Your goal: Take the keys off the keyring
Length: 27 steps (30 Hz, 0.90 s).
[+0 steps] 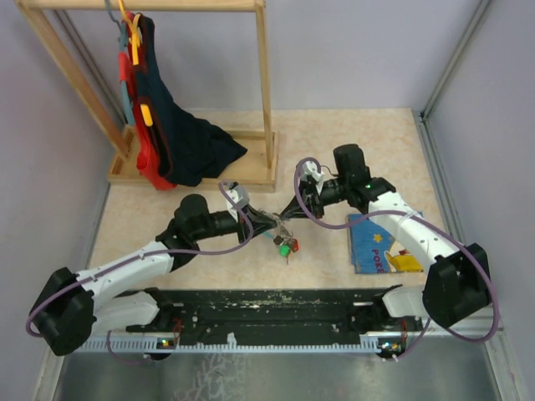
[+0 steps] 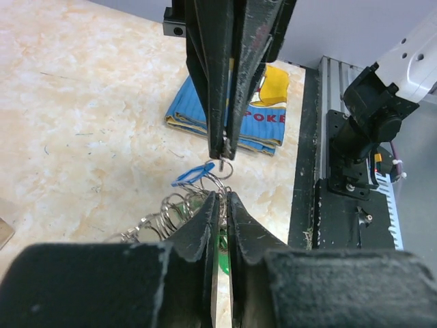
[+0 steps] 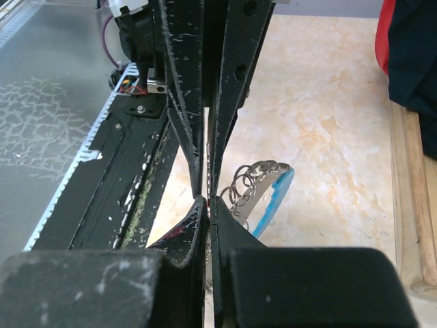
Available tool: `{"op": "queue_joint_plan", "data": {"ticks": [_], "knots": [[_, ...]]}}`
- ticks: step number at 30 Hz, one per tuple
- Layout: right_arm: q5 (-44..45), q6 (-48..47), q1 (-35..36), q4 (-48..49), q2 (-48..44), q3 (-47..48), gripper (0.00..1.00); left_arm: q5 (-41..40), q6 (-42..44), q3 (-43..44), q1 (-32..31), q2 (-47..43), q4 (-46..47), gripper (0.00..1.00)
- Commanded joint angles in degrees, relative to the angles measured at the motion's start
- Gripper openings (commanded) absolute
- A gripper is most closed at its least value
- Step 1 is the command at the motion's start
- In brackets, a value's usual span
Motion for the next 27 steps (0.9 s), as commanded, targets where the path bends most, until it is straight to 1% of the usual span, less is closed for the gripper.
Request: {"op": "queue_joint_plan", "data": {"ticks": [1,3,4,7,10,12,20,23,27], "knots": [[-1.8,4.1,-0.6,6.3,-0.4,0.4,0.00,1.4,0.9,-3.1,0.3,-2.7,7.9,0.19],[-1.5,5.4,-0.5,7.6,-0.4,0.2,0.00,2.8,1.1,-4.8,0.3,-3.2,10.8,0.27],[-1.3,6.1,-0.6,8.1,-0.4,0.0,0.00,3.3,1.2,-5.7,0.2,-3.4,12.1,0.29],[-1.1,6.7,-0.6,8.7,-0.4,-0.1,0.00,2.2,0.9,-10.4,0.1,-3.4,19.2,0.33],[-1.1,7.1,-0.6,9.2,-0.3,-0.3,0.00,0.8,0.7,-14.8,-0.2,-1.8,28.5,0.35],[-1.0,7.4,-0.6,9.5,-0.2,-0.5,0.00,0.1,0.8,-16.4,-0.6,0.1,33.9,0.36],[-0.5,7.8,-0.6,10.1,0.1,-0.7,0.00,-5.4,3.0,-18.0,-4.5,6.9,47.7,0.37],[-0.5,7.9,-0.6,10.1,0.2,-0.7,0.00,-9.2,3.7,-18.5,-5.9,9.2,51.8,0.36],[-0.6,7.9,-0.6,10.2,0.2,-0.7,0.00,-13.2,3.6,-18.6,-6.5,11.4,53.7,0.35]]}}
